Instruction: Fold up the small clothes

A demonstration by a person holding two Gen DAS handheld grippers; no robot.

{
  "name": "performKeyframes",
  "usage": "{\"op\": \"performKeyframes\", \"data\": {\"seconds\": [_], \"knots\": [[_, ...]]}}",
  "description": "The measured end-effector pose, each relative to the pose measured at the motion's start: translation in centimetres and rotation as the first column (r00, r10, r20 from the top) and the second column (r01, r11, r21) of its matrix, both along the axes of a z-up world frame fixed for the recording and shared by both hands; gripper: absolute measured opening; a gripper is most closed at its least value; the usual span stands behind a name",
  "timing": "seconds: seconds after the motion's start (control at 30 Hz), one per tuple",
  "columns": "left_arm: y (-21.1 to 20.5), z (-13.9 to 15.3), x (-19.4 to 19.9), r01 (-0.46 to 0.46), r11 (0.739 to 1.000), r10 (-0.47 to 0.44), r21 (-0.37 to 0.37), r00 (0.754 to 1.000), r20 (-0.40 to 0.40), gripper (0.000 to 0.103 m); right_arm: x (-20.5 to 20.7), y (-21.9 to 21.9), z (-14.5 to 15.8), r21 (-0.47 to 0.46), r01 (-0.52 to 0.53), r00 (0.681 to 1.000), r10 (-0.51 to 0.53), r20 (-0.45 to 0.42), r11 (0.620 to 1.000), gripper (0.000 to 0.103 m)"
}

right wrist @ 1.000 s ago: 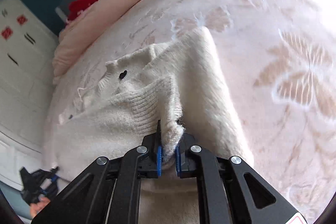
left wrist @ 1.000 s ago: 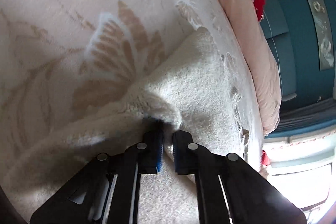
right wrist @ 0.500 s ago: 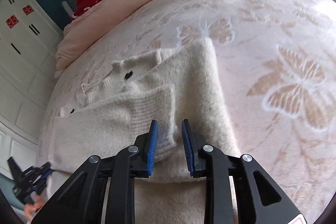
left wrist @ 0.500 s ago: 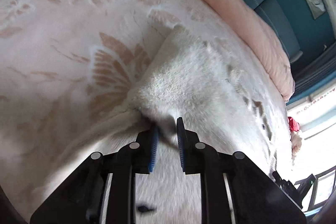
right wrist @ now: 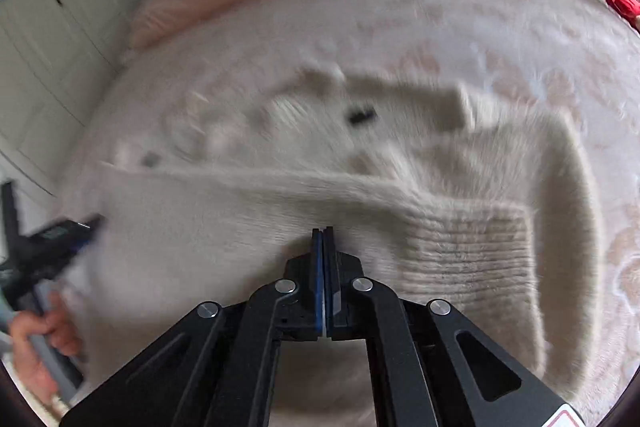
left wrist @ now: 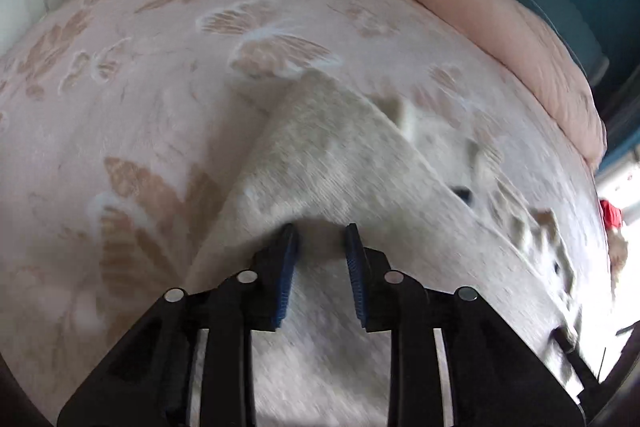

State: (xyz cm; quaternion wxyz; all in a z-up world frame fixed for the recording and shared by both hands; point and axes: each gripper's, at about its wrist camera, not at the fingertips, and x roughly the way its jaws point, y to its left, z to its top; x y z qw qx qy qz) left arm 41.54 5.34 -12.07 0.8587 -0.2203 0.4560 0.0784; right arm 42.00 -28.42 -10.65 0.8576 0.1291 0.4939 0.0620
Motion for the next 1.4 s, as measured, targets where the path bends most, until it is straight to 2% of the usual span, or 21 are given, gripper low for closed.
{"op": "performKeyframes", "data": {"seconds": [0.13,0.2,0.23,0.3,0.37,0.4,0.43,0.5,0.53,0.63,0.7,0.8,0.87,0.97,1.03,1.1,1.2,1.27,1.33,1.37,1.4], "knots": [[0.4,-0.3,-0.1,-0.004,0.998,0.002,0.057,0.999,0.033,0.024,-0.1,-1.0,1.4,0.066,0.048,0.997,-0.052,0.061,0.997,0.000],[0.5,-0.4,0.0,0.001,0.998,-0.004,0.066,0.999,0.041,0.024,-0.9,-1.3,1.0,-0.026,0.066,0.995,-0.064,0.070,0.998,0.000],[0.6,-0.3,-0.2,0.004,0.998,-0.007,0.062,0.999,0.045,0.024,-1.0,-1.5,0.1,-0.025,0.052,0.998,-0.050,0.045,0.998,0.000],[1.2,0.3,-1.0,0.007,1.000,-0.008,0.020,0.999,0.050,0.024,-2.8,-2.8,1.3,0.008,0.088,0.995,-0.088,0.053,0.996,0.000],[1.8,1.7,-2.7,0.029,0.999,-0.030,0.033,0.999,0.042,0.026,-6.2,-4.3,3.2,0.000,0.133,0.989,-0.133,0.061,0.991,0.010],[2.3,2.8,-4.4,0.057,0.997,-0.060,0.050,0.997,0.053,0.038,-8.8,-5.2,3.9,-0.001,0.141,0.987,-0.140,0.075,0.990,0.016],[2.5,3.5,-6.2,0.081,0.995,-0.085,0.065,0.994,0.066,0.055,-11.3,-6.3,4.4,-0.002,0.140,0.987,-0.139,0.079,0.990,0.030],[3.8,5.0,-11.7,0.123,0.987,-0.132,0.103,0.987,0.087,0.070,-16.8,-8.9,4.8,-0.029,0.163,0.985,-0.160,0.069,0.986,0.047],[4.3,5.3,-13.9,0.145,0.984,-0.154,0.106,0.984,0.087,0.074,-19.8,-10.4,4.8,-0.038,0.175,0.983,-0.173,0.055,0.984,0.051],[7.0,5.2,-21.9,0.178,0.983,-0.180,0.053,0.983,0.040,0.087,-27.8,-13.5,4.6,-0.057,0.208,0.978,-0.209,-0.001,0.976,0.061],[8.9,4.3,-26.9,0.153,0.987,-0.153,-0.041,0.988,0.002,0.089,-32.9,-15.0,4.0,-0.027,0.222,0.973,-0.224,-0.053,0.975,0.064],[9.7,2.0,-31.7,0.117,0.979,-0.133,-0.167,0.988,-0.085,0.090,-37.4,-15.3,2.1,0.066,0.235,0.966,-0.225,-0.124,0.970,0.065],[9.3,0.9,-33.5,0.097,0.976,-0.118,-0.194,0.988,-0.099,0.090,-38.8,-15.0,0.9,0.124,0.255,0.959,-0.234,-0.161,0.959,0.065],[7.5,1.0,-34.7,0.109,0.976,-0.122,-0.188,0.991,-0.058,0.092,-38.8,-13.3,-0.3,0.220,0.251,0.961,-0.215,-0.176,0.943,0.066],[6.1,0.6,-34.7,0.117,0.970,-0.133,-0.213,0.989,-0.059,0.095,-38.1,-12.2,-0.3,0.229,0.247,0.963,-0.213,-0.165,0.942,0.072],[4.6,0.4,-34.5,0.126,0.975,-0.139,-0.186,0.989,-0.059,0.098,-37.3,-10.9,-0.1,0.226,0.235,0.968,-0.207,-0.141,0.945,0.077],[3.3,0.1,-33.8,0.140,0.980,-0.152,-0.140,0.985,-0.078,0.098,-36.9,-9.5,-0.1,0.210,0.221,0.974,-0.202,-0.107,0.952,0.077],[2.8,0.4,-33.4,0.152,0.979,-0.163,-0.132,0.983,-0.082,0.092,-36.9,-9.0,0.0,0.187,0.219,0.974,-0.205,-0.094,0.958,0.069],[2.8,0.7,-33.1,0.155,0.974,-0.171,-0.166,0.982,-0.083,0.058,-36.7,-8.9,0.0,0.189,0.215,0.975,-0.199,-0.101,0.958,0.027],[3.2,0.7,-32.9,0.155,0.967,-0.176,-0.203,0.980,-0.088,0.047,-36.6,-8.9,-0.1,0.207,0.221,0.973,-0.201,-0.113,0.953,0.016],[3.5,0.6,-32.7,0.149,0.959,-0.177,-0.239,0.979,-0.099,0.026,-36.7,-9.3,-0.1,0.236,0.234,0.970,-0.210,-0.123,0.943,0.014]]}}
